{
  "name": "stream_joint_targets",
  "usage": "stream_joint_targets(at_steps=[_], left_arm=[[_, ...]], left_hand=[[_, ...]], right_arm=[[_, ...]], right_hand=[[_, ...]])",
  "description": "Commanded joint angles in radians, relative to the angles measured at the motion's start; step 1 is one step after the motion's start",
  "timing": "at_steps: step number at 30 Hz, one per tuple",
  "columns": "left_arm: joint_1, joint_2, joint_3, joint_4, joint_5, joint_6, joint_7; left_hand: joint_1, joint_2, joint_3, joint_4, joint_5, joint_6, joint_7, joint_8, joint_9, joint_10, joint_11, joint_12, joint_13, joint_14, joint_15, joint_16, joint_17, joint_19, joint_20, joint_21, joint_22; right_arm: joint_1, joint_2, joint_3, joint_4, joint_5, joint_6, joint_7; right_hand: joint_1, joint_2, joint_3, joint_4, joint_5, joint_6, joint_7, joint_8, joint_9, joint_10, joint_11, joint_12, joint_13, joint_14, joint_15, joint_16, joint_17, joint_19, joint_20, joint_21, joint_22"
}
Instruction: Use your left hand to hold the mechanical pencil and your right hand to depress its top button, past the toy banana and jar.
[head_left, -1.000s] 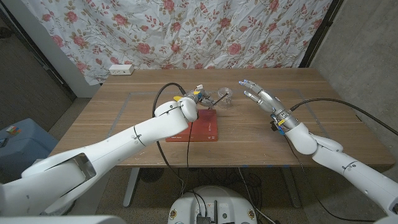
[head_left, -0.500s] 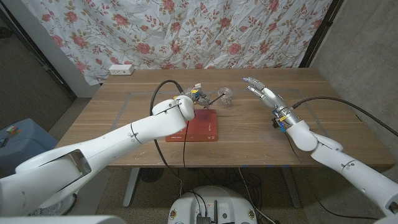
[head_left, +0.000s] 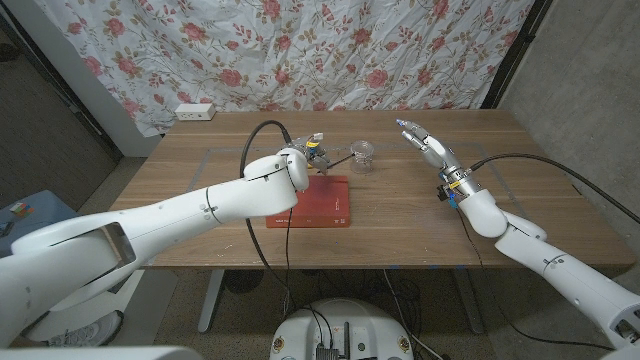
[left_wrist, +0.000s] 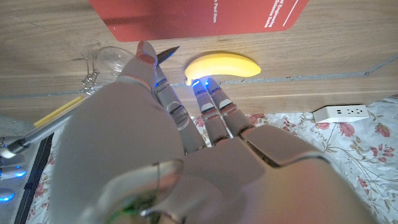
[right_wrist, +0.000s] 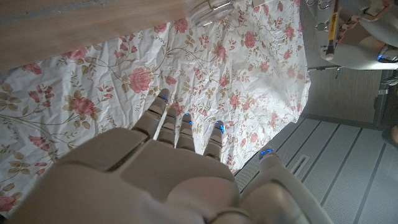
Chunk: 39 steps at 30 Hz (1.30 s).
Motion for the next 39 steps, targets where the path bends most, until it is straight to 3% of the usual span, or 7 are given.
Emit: stream_joint_targets(at_steps=[1,14,18,20,26,33,39], left_arm=[[-0.094,0.047,0.113,-0.038,0.022,0.086,-0.025],[-0.147,0.142,0.2,-0.092,0.068,0.106,-0.07],[-0.16,0.162,0.226,-0.1,0.116,0.106,-0.116],[-0.15,0.168,0.22,-0.101,0.139,0.106,-0.135],[-0.18,0.188,0.287,-0.099,0.286,0.106,-0.266],[-0.142,0.189,0.287,-0.077,0.526,0.106,-0.469],[-0.165,0.206,0.326,-0.058,0.625,0.106,-0.571]], left_hand=[[-0.003,0.005,0.0,0.0,0.007,0.004,-0.006,0.001,0.006,0.015,-0.004,0.003,0.004,0.0,-0.171,-0.002,0.002,0.003,-0.086,0.0,0.004],[-0.003,0.006,0.0,0.0,0.008,0.006,-0.008,0.003,0.008,0.016,-0.004,0.003,0.004,-0.005,-0.172,-0.002,0.003,-0.007,-0.085,-0.003,0.004],[-0.003,0.006,0.0,0.0,0.008,0.006,-0.009,0.003,0.008,0.015,-0.004,0.003,0.004,-0.005,-0.173,-0.002,0.003,-0.008,-0.085,-0.003,0.004],[-0.003,0.006,0.0,0.0,0.008,0.005,-0.009,0.003,0.008,0.015,-0.004,0.002,0.004,-0.005,-0.173,-0.002,0.003,-0.007,-0.085,-0.003,0.004],[-0.003,0.005,-0.001,0.0,0.008,0.006,-0.01,0.003,0.008,0.014,-0.004,0.002,0.004,-0.006,-0.173,-0.002,0.003,-0.007,-0.086,-0.003,0.004],[-0.005,0.005,-0.002,0.001,0.008,0.008,-0.013,0.005,0.009,0.017,-0.004,0.003,0.004,-0.009,-0.172,-0.002,0.003,-0.015,-0.086,-0.006,0.004],[-0.006,0.003,-0.003,0.001,0.007,0.009,-0.014,0.006,0.01,0.018,-0.004,0.003,0.004,-0.014,-0.171,-0.003,0.003,-0.02,-0.084,-0.008,0.004]], right_arm=[[-0.014,0.009,0.009,-0.015,0.042,-0.054,-0.003],[-0.051,0.032,0.026,-0.07,0.156,-0.129,0.025],[-0.055,0.039,0.03,-0.076,0.189,-0.146,0.038],[-0.058,0.045,0.033,-0.077,0.225,-0.151,0.055],[-0.071,0.048,0.041,-0.097,0.283,-0.183,0.083],[-0.072,0.057,0.044,-0.093,0.327,-0.193,0.106],[-0.063,0.076,0.039,-0.069,0.371,-0.199,0.13]], right_hand=[[0.005,0.005,0.001,-0.003,0.0,-0.003,0.001,0.004,0.001,0.013,0.003,0.006,0.002,0.011,0.002,0.003,0.002,0.008,0.001,0.005,0.0],[0.003,0.002,-0.001,-0.004,-0.001,0.006,0.002,0.009,0.001,0.031,0.001,0.01,0.002,0.015,-0.002,0.004,0.002,0.01,0.0,0.004,0.0],[0.004,0.002,-0.001,-0.005,-0.001,0.01,0.002,0.01,0.001,0.037,-0.007,0.01,0.001,0.014,-0.017,0.003,0.001,0.007,-0.01,0.002,0.0],[0.009,0.004,0.002,-0.009,-0.001,0.013,0.002,0.011,0.0,0.055,-0.022,0.014,0.0,0.019,-0.046,0.003,-0.003,0.006,-0.027,0.001,0.0],[0.014,0.003,0.006,-0.013,0.0,0.02,0.002,0.012,0.0,0.072,-0.035,0.015,-0.002,0.021,-0.067,-0.001,-0.009,0.004,-0.047,-0.001,0.0],[0.016,0.005,0.009,-0.015,0.0,0.024,0.002,0.013,0.0,0.074,-0.034,0.013,-0.002,0.023,-0.066,-0.002,-0.012,0.003,-0.051,-0.001,-0.001],[0.015,0.006,0.01,-0.015,0.0,0.028,0.003,0.013,0.0,0.074,-0.03,0.01,-0.002,0.021,-0.066,-0.004,-0.014,0.008,-0.053,0.0,-0.001]])
